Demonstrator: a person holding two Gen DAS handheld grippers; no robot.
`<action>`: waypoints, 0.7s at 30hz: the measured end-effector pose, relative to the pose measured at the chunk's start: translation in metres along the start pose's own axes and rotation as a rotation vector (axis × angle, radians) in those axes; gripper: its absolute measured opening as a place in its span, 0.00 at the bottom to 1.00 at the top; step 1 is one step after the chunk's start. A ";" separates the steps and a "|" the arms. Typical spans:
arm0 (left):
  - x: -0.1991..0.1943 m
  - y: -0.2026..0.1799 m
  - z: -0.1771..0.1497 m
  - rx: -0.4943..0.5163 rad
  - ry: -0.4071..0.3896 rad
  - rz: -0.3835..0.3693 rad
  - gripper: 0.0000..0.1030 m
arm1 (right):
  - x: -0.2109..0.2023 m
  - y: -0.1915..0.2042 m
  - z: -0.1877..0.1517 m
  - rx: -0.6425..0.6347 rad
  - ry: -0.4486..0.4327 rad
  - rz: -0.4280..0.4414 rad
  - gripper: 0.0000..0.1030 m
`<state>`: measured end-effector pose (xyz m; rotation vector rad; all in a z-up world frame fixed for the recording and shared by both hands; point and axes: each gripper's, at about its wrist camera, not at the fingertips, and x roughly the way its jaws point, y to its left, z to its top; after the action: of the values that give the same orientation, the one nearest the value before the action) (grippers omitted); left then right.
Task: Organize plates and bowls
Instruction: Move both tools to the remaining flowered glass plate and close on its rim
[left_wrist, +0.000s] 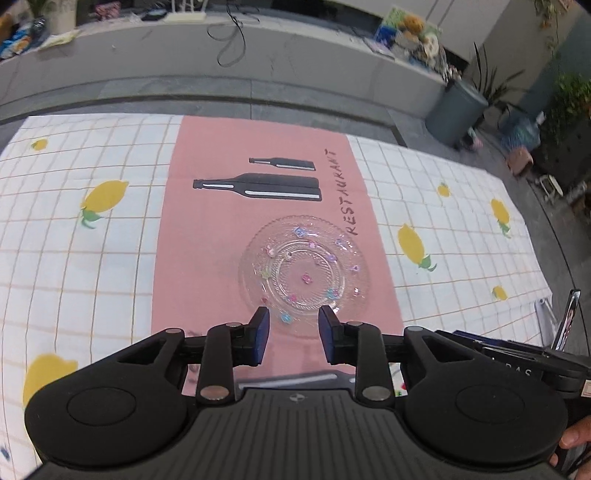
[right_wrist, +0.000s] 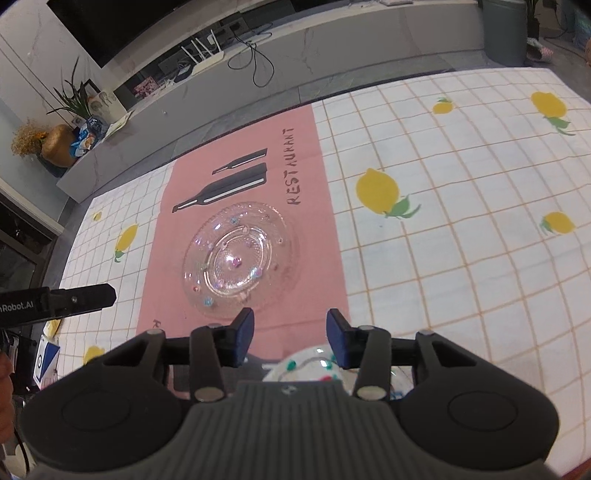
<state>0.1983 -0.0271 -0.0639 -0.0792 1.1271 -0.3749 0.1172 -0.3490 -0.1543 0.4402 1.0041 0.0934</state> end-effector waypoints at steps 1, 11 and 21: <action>0.007 0.004 0.005 0.006 0.015 0.001 0.32 | 0.006 0.002 0.003 0.000 0.006 0.000 0.42; 0.063 0.026 0.037 0.069 0.048 0.009 0.32 | 0.063 0.004 0.030 0.044 0.048 0.014 0.41; 0.113 0.050 0.049 0.048 0.147 -0.029 0.34 | 0.107 -0.007 0.045 0.110 0.091 0.005 0.35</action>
<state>0.2972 -0.0244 -0.1532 -0.0261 1.2622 -0.4395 0.2121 -0.3400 -0.2214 0.5427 1.1010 0.0637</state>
